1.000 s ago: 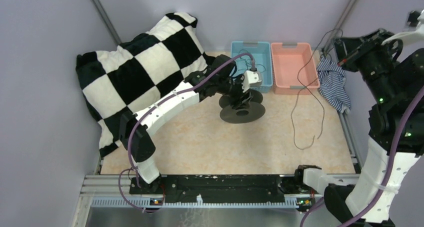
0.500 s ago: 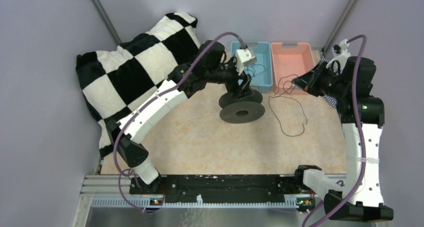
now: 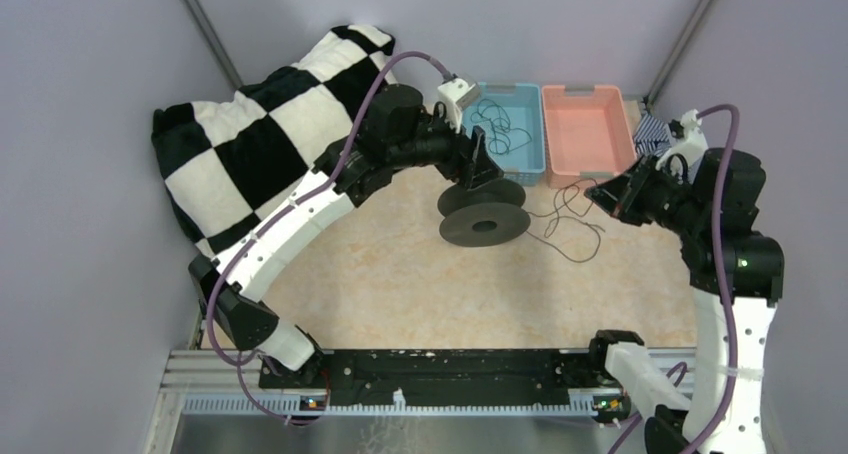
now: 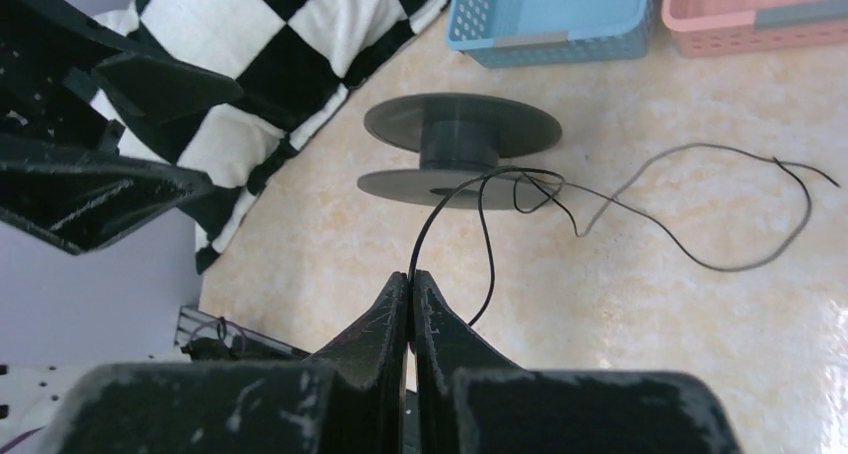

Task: Wrap the cables

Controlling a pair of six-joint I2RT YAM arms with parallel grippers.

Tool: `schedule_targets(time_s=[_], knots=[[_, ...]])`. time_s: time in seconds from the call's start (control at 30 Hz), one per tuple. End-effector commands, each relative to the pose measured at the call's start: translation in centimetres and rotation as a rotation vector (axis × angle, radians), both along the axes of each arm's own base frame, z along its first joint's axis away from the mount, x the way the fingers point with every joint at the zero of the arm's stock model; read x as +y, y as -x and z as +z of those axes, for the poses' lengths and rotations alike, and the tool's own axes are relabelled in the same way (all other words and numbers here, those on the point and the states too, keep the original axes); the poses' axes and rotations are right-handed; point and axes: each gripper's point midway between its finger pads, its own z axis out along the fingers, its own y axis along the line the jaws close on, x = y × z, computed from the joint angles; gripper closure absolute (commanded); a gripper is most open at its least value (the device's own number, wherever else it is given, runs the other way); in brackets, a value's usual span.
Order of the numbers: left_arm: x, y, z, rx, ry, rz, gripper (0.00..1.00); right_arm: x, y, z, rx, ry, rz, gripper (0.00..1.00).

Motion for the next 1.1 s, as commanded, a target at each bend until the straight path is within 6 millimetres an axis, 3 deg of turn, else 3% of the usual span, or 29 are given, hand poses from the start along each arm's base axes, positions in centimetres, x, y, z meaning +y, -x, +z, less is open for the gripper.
schedule_targets(time_s=[0.0,0.1,0.2,0.33,0.43,0.57,0.67,0.7,0.73,0.77,0.8,0.87,0.93,1.0,1.07], knots=[[2.4,-0.5,-0.5,0.052,0.022,0.148,0.19,-2.1,2.7,-1.8,0.051,0.114,-0.093,1.0],[4.2,-1.2,-4.9,0.153,-0.039,0.233,0.2,-5.7,3.4,-3.3,0.126,0.213,-0.289,1.0],[4.9,-0.3,-7.5,0.196,-0.065,0.226,0.21,-9.3,3.5,-2.7,0.119,0.279,-0.505,1.0],[5.1,0.7,-8.1,0.2,-0.054,0.198,0.2,-11.4,1.5,-1.8,0.101,0.299,-0.63,1.0],[5.5,0.2,-7.6,0.2,-0.048,0.213,0.2,-11.6,-0.1,-1.6,0.065,0.309,-0.625,1.0],[6.1,-0.4,-6.1,0.162,-0.011,0.227,0.19,-9.0,-2.1,-6.2,0.141,0.271,-0.467,1.0],[6.4,-1.1,-5.5,0.166,0.006,0.238,0.19,-6.3,-2.4,-12.2,0.239,0.182,-0.35,1.0],[6.5,-1.2,-5.4,0.165,0.006,0.241,0.19,-5.6,-2.1,-14.4,0.284,0.167,-0.316,0.93],[6.5,-1.4,-5.3,0.163,0.007,0.243,0.18,-5.3,-1.6,-16.4,0.338,0.165,-0.297,0.74],[6.5,-1.6,-5.3,0.16,0.007,0.247,0.18,-5.3,-1.1,-17.8,0.382,0.177,-0.29,0.61],[6.5,-1.6,-5.2,0.155,0.008,0.247,0.18,-5.6,-0.6,-18.6,0.41,0.199,-0.293,0.57],[6.4,-1.8,-4.9,0.139,0.012,0.243,0.18,-6.9,-0.5,-17.7,0.399,0.253,-0.345,0.46],[6.4,-2.1,-4.8,0.121,0.007,0.247,0.18,-8.4,-1.3,-15.7,0.347,0.31,-0.407,0.38],[6.5,-2.4,-4.8,0.104,-0.002,0.251,0.18,-9.6,-2.8,-14.2,0.312,0.348,-0.457,0.39],[6.5,-2.8,-4.7,0.086,-0.013,0.257,0.18,-10.2,-4.6,-14.3,0.309,0.369,-0.476,0.42]])
